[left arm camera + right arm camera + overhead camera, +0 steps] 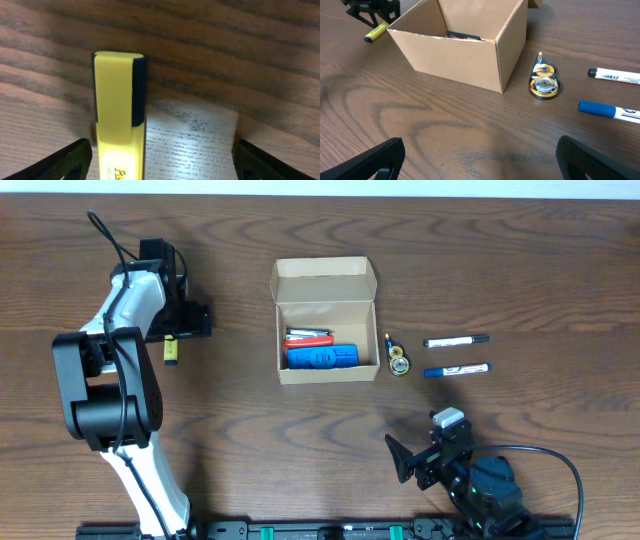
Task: Pack container
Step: 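Move the left gripper to the yellow highlighter and grasp it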
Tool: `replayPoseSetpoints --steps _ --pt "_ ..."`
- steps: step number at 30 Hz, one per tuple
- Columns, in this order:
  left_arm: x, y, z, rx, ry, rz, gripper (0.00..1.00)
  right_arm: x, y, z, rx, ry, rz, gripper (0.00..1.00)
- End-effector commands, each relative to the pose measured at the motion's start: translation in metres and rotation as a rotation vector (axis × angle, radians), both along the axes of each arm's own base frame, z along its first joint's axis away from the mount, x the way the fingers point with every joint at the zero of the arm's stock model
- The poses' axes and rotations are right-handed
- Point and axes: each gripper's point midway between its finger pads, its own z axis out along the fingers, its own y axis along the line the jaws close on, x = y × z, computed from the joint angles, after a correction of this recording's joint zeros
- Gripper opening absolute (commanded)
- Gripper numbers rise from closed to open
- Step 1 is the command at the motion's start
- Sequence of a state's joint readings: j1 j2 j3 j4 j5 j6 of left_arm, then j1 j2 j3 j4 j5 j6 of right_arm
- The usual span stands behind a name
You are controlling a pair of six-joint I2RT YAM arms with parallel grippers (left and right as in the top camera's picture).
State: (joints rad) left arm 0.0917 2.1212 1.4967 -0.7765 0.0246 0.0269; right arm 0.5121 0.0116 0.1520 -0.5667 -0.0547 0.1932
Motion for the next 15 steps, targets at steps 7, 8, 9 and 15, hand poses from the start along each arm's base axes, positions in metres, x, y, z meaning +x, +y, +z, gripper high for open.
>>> replayPoseSetpoints --steps 7,8,9,15 --pt "-0.0021 0.0037 -0.0077 0.005 0.015 0.005 0.51 -0.0008 0.0011 -0.0003 -0.013 -0.011 0.012 0.99" --pt "-0.0021 0.0037 -0.0077 0.005 0.015 0.005 0.47 -0.0008 0.0011 -0.0005 -0.013 -0.010 0.012 0.99" --pt "-0.0022 0.0037 -0.0077 0.005 0.015 0.005 0.43 -0.0008 0.0011 -0.0005 -0.013 -0.010 0.012 0.99" --pt "-0.0022 0.0034 -0.0077 0.002 0.014 0.024 0.09 -0.0008 0.0011 -0.0003 -0.013 -0.011 0.012 0.99"
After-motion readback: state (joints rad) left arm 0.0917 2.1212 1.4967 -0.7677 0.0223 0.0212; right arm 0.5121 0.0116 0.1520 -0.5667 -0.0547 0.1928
